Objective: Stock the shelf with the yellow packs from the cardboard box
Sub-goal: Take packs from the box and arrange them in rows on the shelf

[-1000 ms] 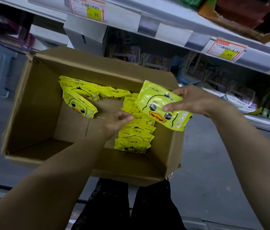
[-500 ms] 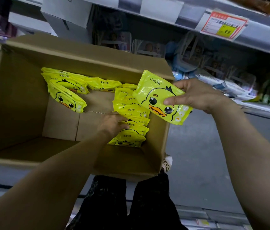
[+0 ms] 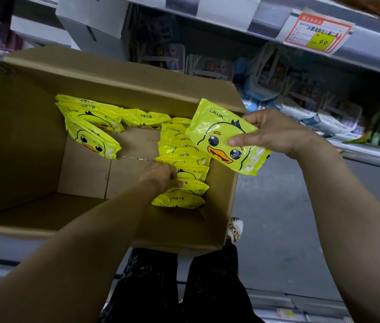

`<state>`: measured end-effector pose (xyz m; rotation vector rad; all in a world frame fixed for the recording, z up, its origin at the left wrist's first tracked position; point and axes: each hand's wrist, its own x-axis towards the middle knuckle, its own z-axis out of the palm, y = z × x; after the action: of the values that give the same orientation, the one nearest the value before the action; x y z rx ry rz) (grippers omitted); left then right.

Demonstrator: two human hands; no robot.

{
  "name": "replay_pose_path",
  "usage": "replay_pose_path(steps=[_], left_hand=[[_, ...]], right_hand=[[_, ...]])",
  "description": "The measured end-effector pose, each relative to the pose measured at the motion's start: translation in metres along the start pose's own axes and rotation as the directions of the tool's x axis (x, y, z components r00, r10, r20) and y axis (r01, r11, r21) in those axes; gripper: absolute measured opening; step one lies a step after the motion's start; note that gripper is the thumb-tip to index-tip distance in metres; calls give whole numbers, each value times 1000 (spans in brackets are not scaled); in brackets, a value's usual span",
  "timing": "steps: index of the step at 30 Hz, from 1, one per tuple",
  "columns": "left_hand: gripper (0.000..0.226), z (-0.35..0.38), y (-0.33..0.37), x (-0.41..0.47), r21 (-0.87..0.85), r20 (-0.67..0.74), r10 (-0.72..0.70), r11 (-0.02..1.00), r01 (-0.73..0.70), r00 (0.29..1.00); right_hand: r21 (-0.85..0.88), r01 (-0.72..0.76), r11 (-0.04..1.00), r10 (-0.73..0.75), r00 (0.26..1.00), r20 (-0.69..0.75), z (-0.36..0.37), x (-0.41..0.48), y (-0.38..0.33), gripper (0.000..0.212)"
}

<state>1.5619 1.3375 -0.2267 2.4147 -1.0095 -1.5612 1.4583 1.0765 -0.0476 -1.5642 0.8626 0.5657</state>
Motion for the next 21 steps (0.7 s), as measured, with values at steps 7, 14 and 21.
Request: replay_pose_path(steps=[7, 14, 21], left_hand=[[21, 4, 4, -4, 101, -33, 45, 994, -41, 998], [27, -17, 17, -22, -62, -90, -6, 998, 0, 996], [57, -59, 38, -48, -452, -68, -163, 885, 115, 984]], right_hand=[[-24, -6, 1000, 6, 1000, -20, 0, 2, -3, 40], [-21, 11, 1000, -12, 999, -47, 3, -2, -3, 39], [54, 38, 998, -33, 995, -93, 8, -12, 2, 29]])
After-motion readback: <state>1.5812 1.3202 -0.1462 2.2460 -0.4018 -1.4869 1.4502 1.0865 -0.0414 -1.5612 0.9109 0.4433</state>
